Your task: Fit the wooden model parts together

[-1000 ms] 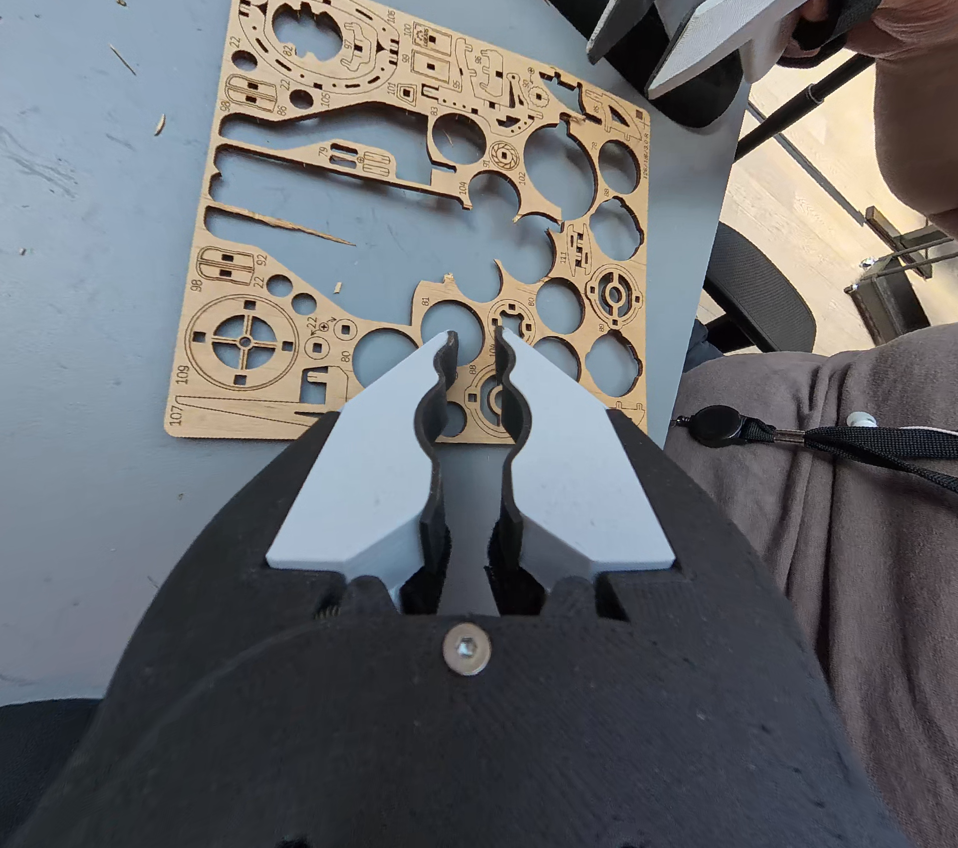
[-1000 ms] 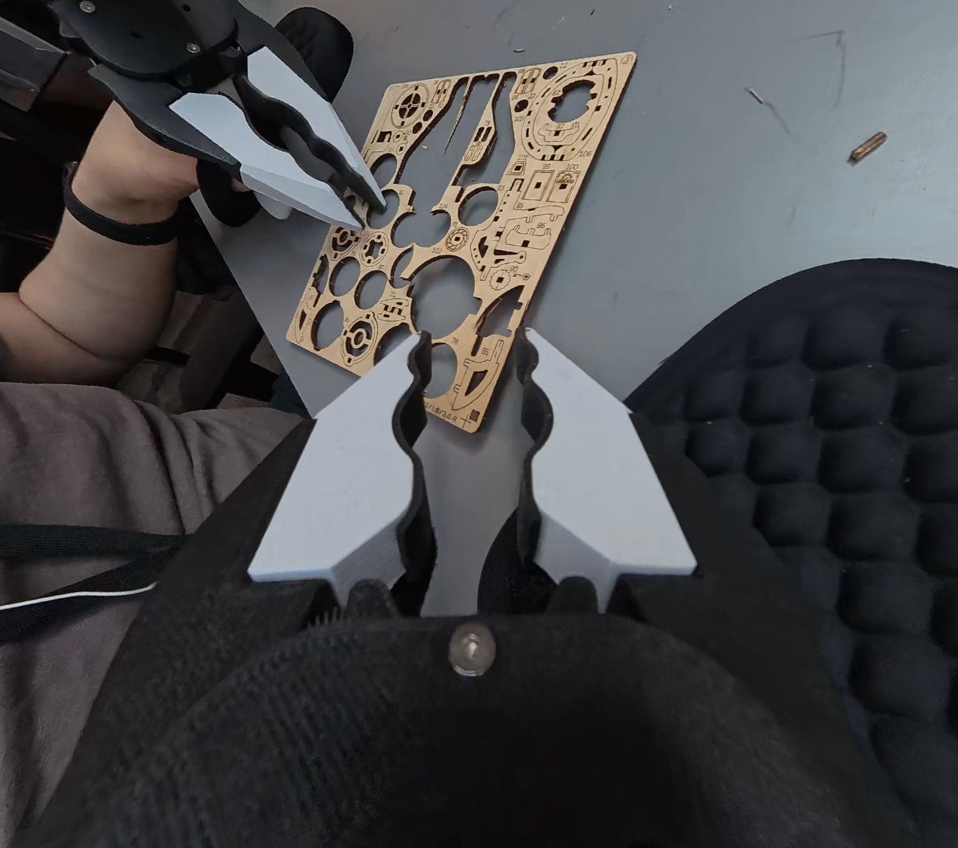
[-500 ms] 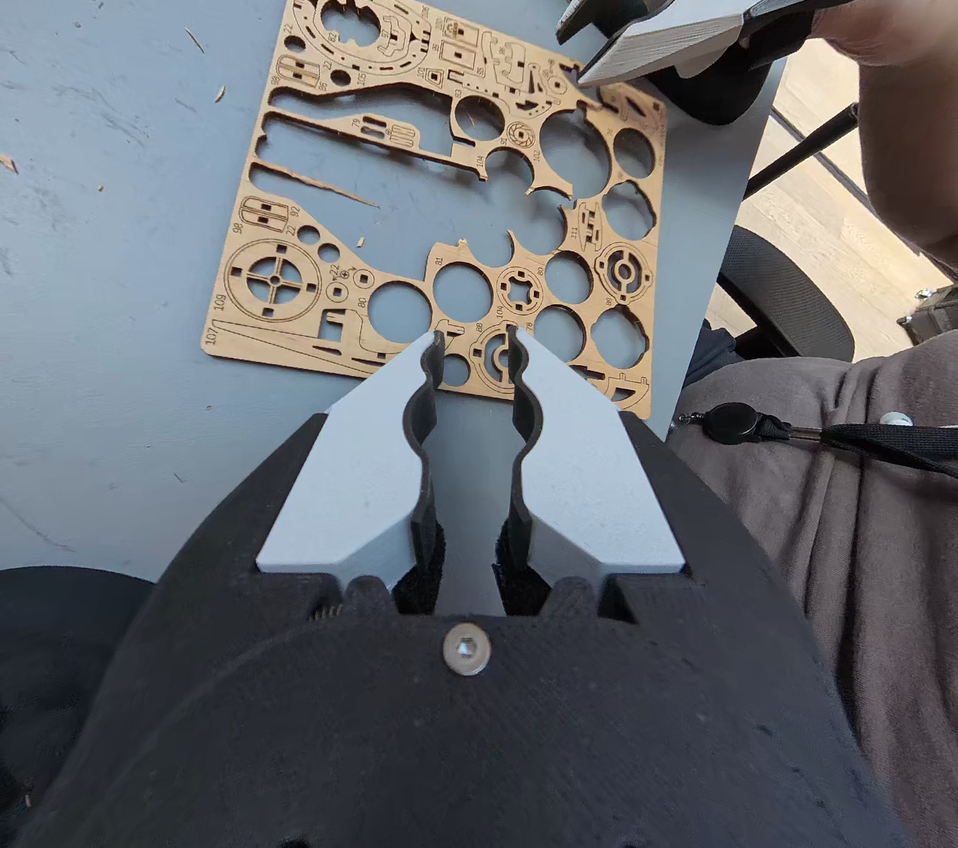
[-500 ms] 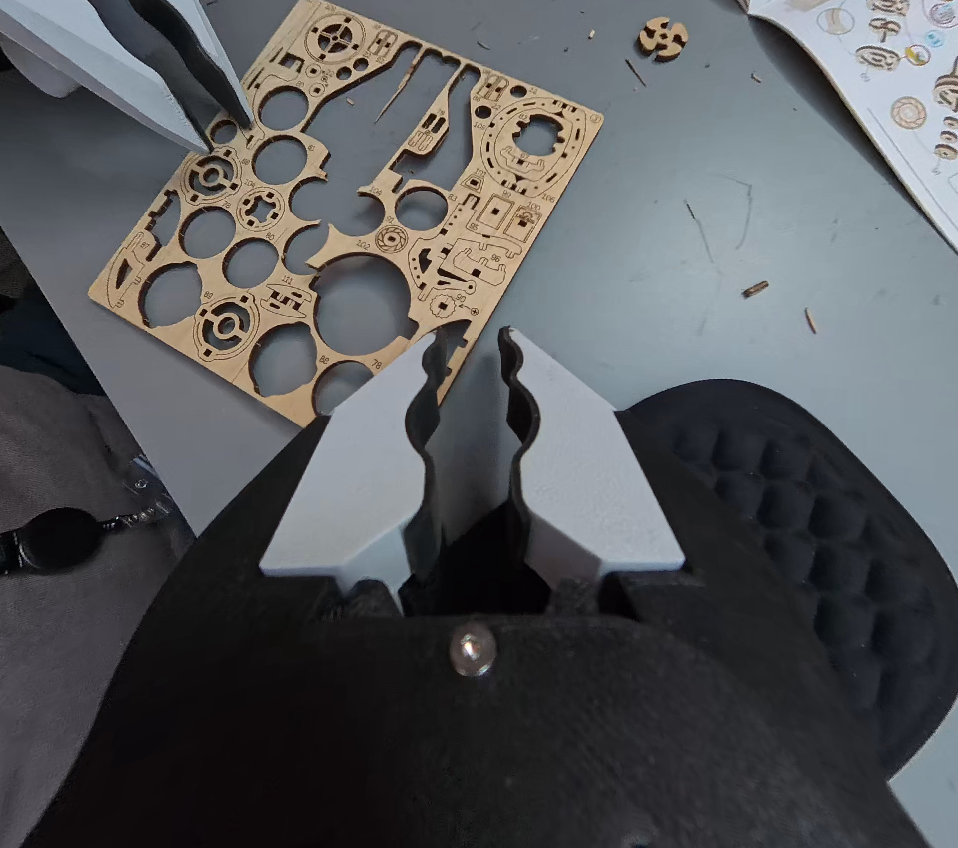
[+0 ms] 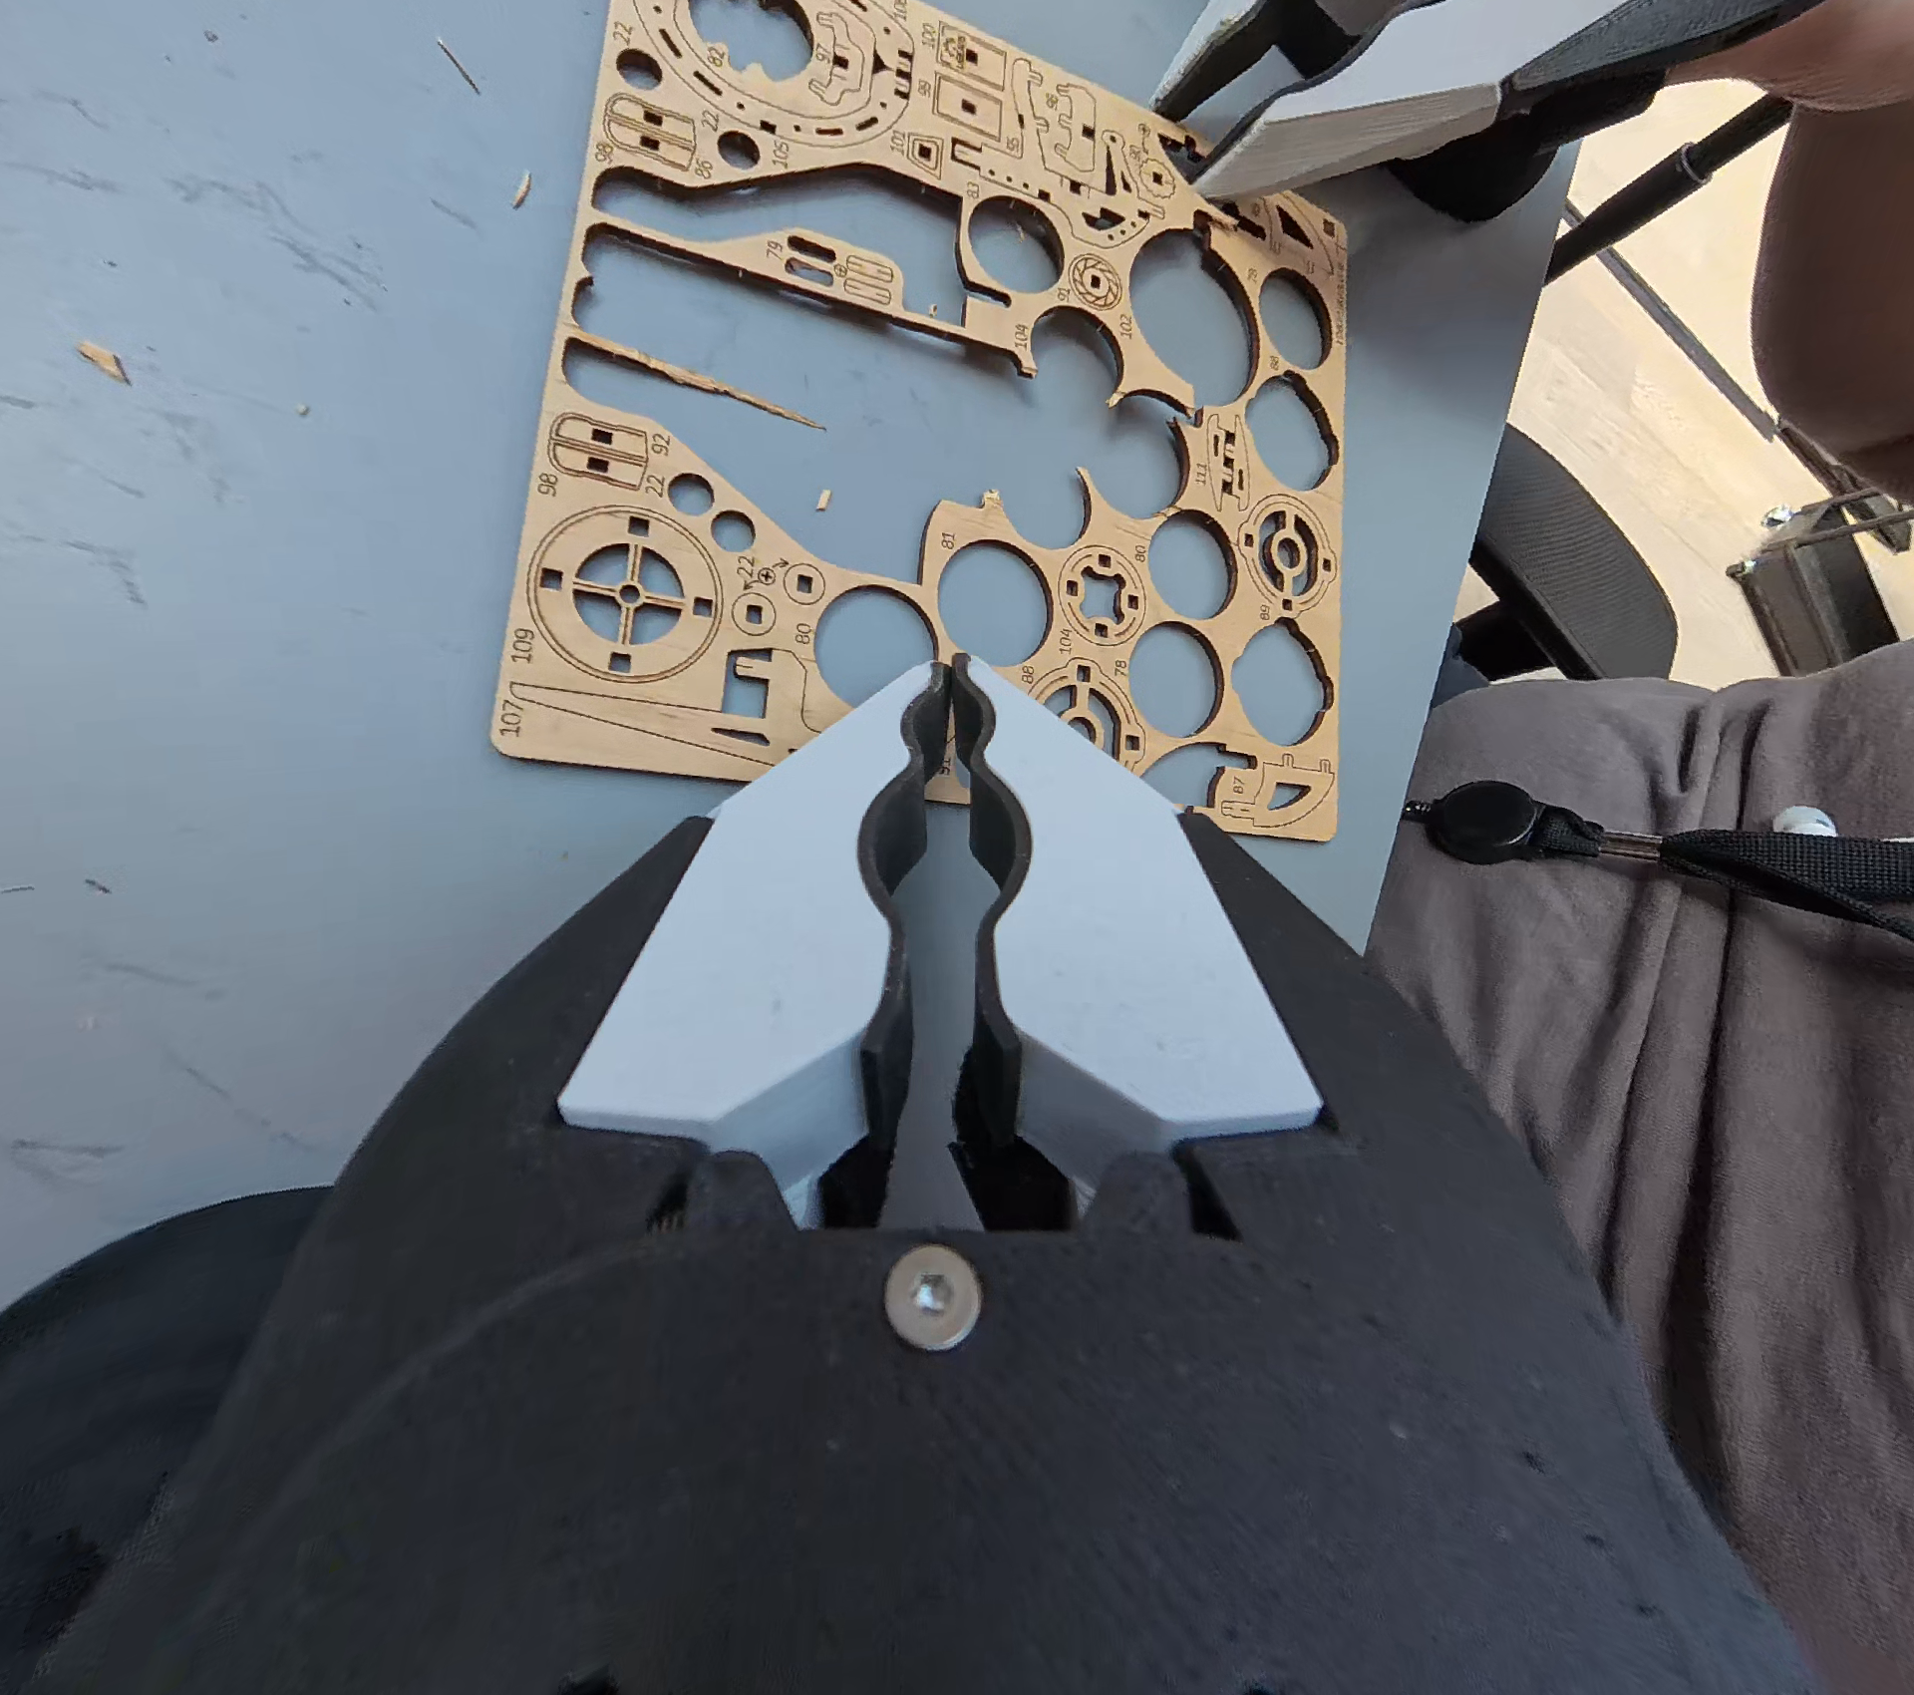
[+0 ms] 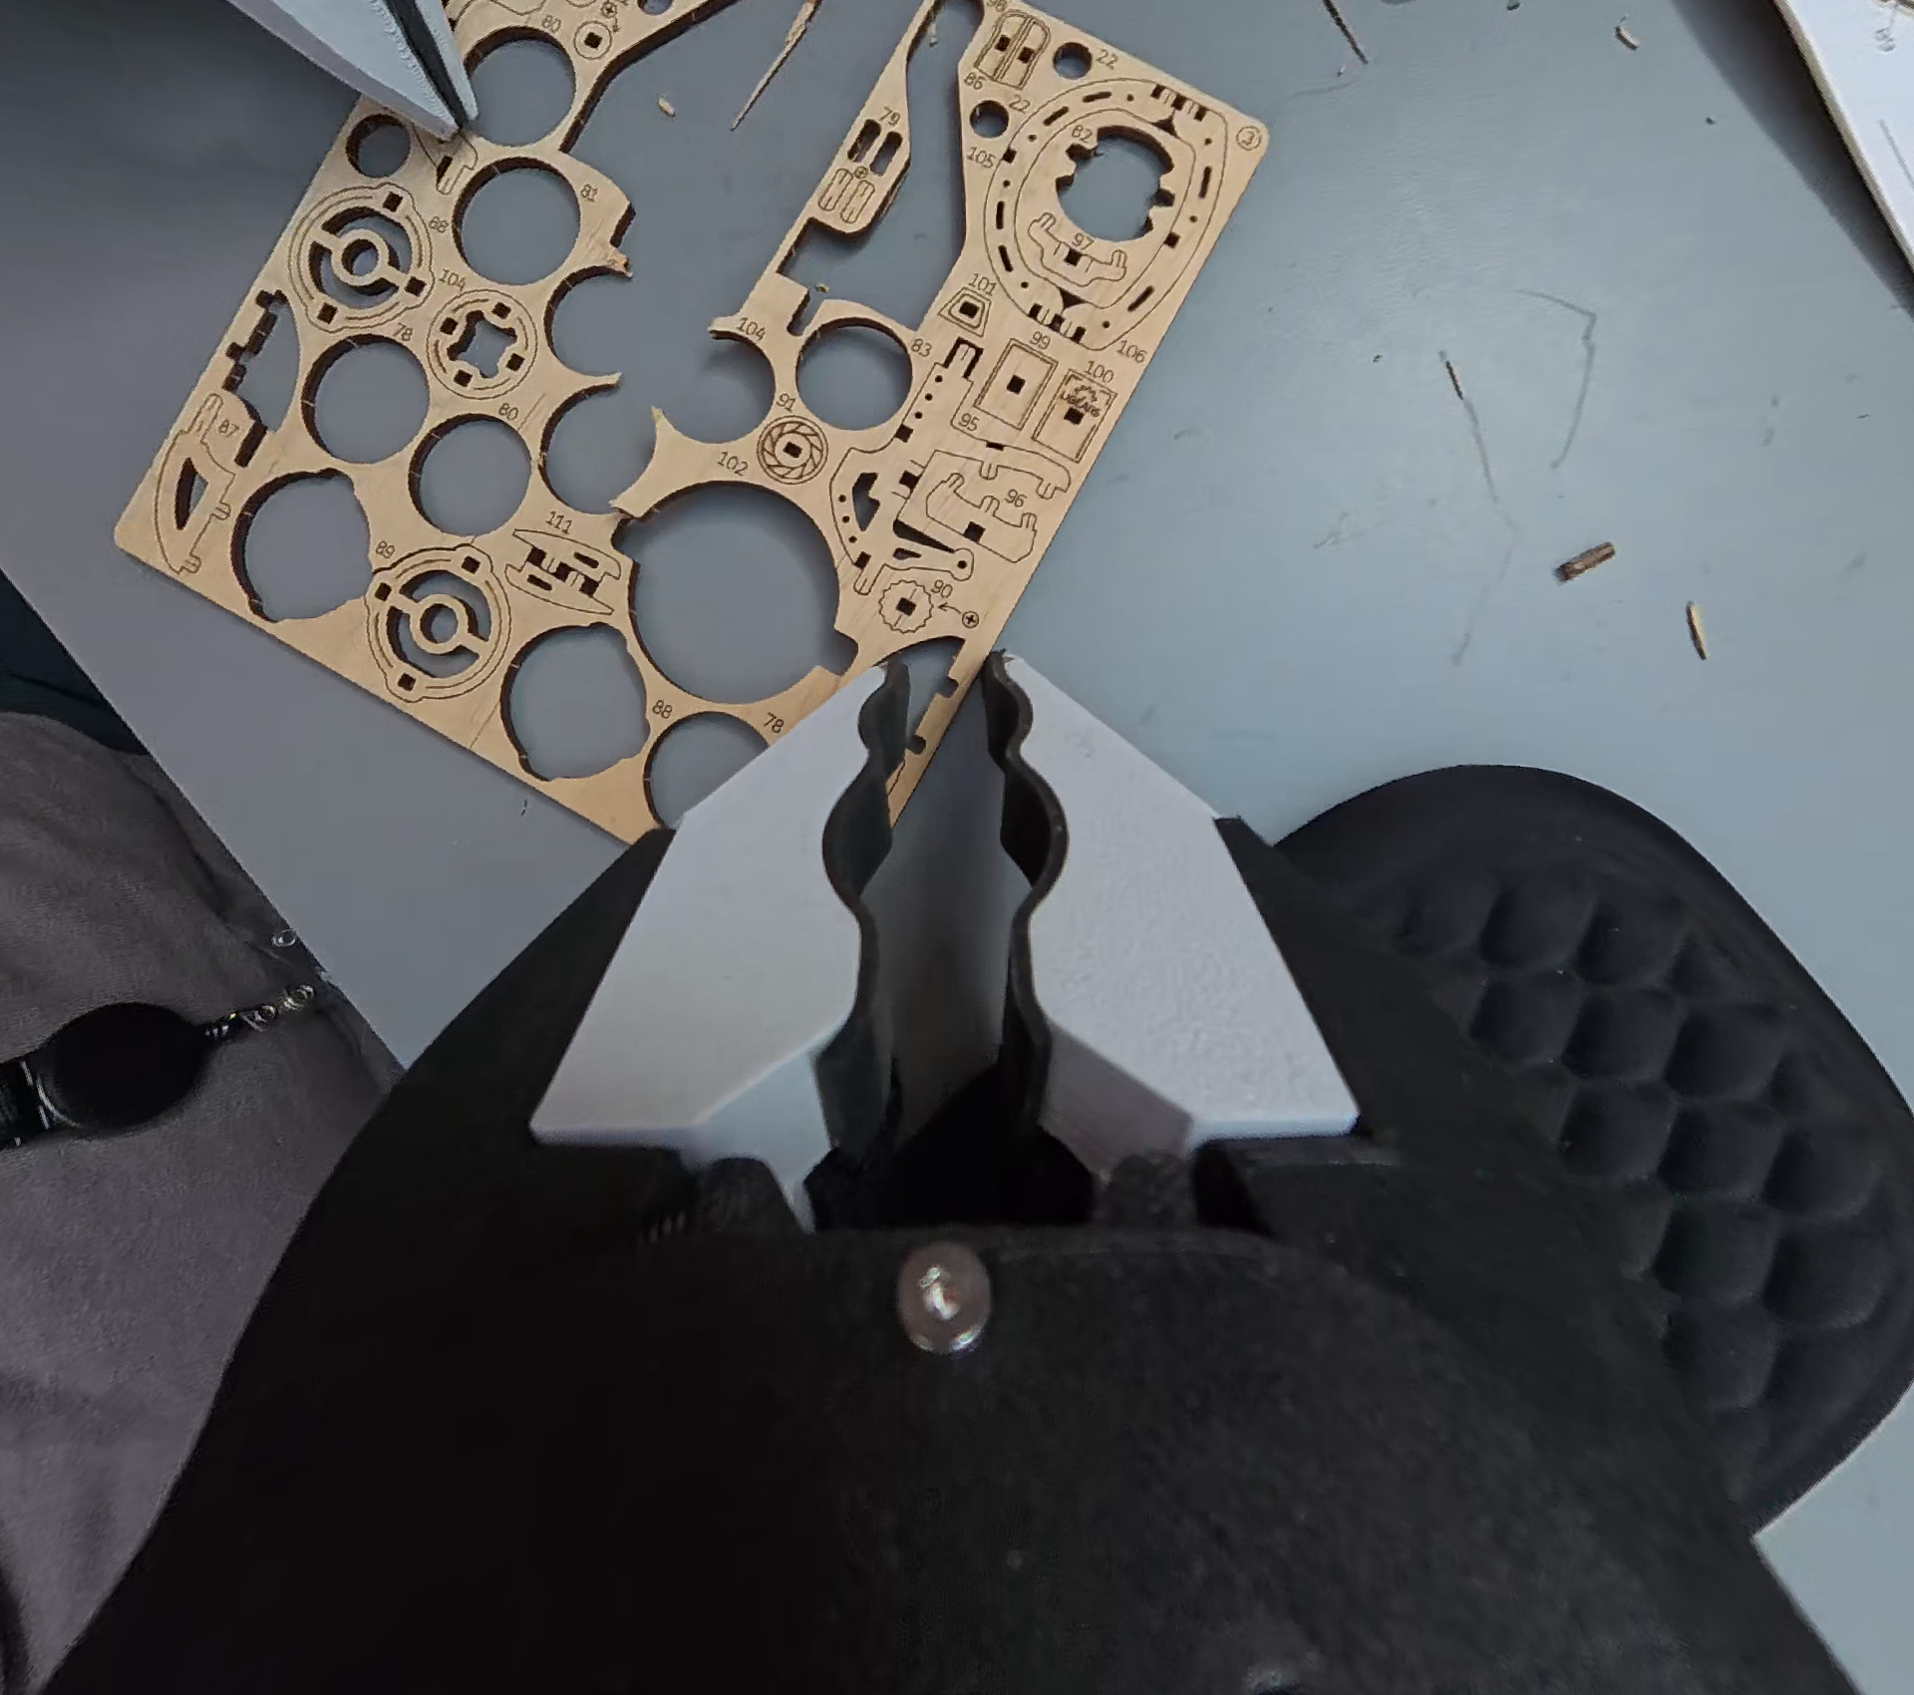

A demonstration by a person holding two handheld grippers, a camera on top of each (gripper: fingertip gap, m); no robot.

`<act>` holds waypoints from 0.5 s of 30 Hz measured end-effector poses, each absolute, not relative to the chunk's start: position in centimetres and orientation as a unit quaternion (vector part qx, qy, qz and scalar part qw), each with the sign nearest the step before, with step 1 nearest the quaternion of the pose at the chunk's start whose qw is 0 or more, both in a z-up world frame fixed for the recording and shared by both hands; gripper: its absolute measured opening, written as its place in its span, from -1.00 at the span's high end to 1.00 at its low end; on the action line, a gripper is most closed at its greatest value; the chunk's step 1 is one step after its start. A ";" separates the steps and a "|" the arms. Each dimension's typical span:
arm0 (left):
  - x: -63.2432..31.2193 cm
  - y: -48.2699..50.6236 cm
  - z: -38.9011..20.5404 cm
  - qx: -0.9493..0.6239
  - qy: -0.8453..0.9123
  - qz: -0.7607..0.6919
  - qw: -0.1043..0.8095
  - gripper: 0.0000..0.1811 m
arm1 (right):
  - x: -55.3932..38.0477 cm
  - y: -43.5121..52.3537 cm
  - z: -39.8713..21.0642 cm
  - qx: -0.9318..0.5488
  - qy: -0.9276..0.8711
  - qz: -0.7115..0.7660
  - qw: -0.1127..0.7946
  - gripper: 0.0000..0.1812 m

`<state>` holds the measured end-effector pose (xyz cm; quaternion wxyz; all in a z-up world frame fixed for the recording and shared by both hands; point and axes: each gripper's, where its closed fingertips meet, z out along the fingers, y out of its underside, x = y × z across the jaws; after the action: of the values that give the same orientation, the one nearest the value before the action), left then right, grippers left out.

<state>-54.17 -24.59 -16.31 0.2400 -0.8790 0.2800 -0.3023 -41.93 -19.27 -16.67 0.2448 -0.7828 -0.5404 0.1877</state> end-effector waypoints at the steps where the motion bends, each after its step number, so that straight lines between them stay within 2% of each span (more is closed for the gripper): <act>1: -54.4 -24.3 -16.3 -0.880 0.284 -0.299 0.238 1.00 | -42.0 -19.5 -16.7 -0.784 -0.539 0.191 0.242 0.83; 6: -56.5 -22.1 -16.2 -0.886 0.283 -0.274 0.244 0.97 | -43.4 -21.8 -16.5 -0.782 -0.534 0.236 0.218 0.78; 7: -56.6 -21.9 -15.9 -0.884 0.276 -0.286 0.246 0.82 | -43.6 -22.1 -16.4 -0.782 -0.531 0.244 0.218 0.78; 9: -56.7 -21.8 -14.7 -0.873 0.246 -0.333 0.259 0.74 | -43.7 -22.1 -16.3 -0.782 -0.526 0.246 0.228 0.77; 12: -57.7 -22.4 -12.1 -0.846 0.209 -0.384 0.306 0.74 | -43.5 -21.8 -15.5 -0.771 -0.518 0.263 0.262 0.71; 15: -61.2 -23.2 -11.0 -0.850 0.194 -0.319 0.373 0.70 | -42.9 -20.5 -13.4 -0.746 -0.499 0.280 0.341 0.70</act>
<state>-61.23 -23.20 -10.98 0.3727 -0.8495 0.1943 -0.3188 -42.93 -20.52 -13.44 0.3405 -0.7458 -0.4994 0.2799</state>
